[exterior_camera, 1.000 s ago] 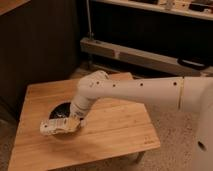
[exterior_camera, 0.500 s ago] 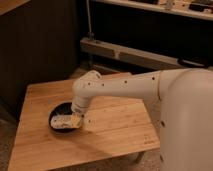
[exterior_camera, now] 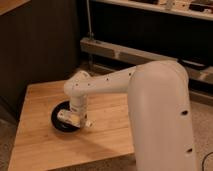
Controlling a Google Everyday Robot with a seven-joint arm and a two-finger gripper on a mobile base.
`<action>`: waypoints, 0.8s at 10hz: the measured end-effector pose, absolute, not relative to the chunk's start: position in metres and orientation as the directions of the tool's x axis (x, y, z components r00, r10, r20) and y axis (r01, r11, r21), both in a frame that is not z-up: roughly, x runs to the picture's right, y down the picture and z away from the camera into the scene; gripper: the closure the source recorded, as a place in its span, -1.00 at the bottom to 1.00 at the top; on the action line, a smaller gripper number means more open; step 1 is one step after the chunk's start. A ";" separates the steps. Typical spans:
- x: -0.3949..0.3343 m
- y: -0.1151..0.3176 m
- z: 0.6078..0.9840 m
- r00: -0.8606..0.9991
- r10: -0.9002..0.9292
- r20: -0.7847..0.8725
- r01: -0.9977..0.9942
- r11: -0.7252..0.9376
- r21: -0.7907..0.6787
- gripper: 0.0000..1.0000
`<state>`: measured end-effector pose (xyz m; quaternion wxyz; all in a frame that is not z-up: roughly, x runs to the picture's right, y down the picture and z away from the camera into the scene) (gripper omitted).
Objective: Place the bottle in the ceramic bowl
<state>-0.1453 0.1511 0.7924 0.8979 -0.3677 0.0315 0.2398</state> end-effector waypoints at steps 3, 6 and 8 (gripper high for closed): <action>-0.140 0.155 0.791 0.888 0.403 -0.223 -0.442 0.612 -0.656 -0.60; -0.131 0.161 0.784 0.876 0.438 -0.201 -0.449 0.589 -0.671 -0.60; -0.119 0.158 0.774 0.842 0.509 -0.178 -0.482 0.561 -0.673 -0.60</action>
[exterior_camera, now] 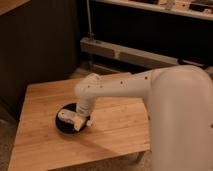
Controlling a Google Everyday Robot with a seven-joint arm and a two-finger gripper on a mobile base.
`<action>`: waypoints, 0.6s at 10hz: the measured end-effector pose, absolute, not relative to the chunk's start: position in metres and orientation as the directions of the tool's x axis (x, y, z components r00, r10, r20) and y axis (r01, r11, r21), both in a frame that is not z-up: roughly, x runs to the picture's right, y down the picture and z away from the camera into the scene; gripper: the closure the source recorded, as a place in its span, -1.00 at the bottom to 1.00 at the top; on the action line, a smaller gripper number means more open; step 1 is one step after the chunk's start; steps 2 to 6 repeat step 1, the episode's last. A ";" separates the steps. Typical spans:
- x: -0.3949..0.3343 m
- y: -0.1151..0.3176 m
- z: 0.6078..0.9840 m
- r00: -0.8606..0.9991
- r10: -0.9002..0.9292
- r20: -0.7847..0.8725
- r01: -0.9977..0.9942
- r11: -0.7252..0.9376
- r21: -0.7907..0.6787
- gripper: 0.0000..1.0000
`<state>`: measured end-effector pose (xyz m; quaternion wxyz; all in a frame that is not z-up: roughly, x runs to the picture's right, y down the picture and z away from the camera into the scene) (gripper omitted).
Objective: Place the bottle in the ceramic bowl
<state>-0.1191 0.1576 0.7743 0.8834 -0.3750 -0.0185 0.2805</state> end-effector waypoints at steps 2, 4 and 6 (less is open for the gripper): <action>-0.120 0.157 0.772 0.839 0.516 -0.173 -0.483 0.559 -0.674 -0.60; -0.120 0.157 0.772 0.839 0.516 -0.173 -0.483 0.559 -0.674 -0.60; -0.120 0.157 0.772 0.839 0.516 -0.173 -0.483 0.559 -0.674 -0.60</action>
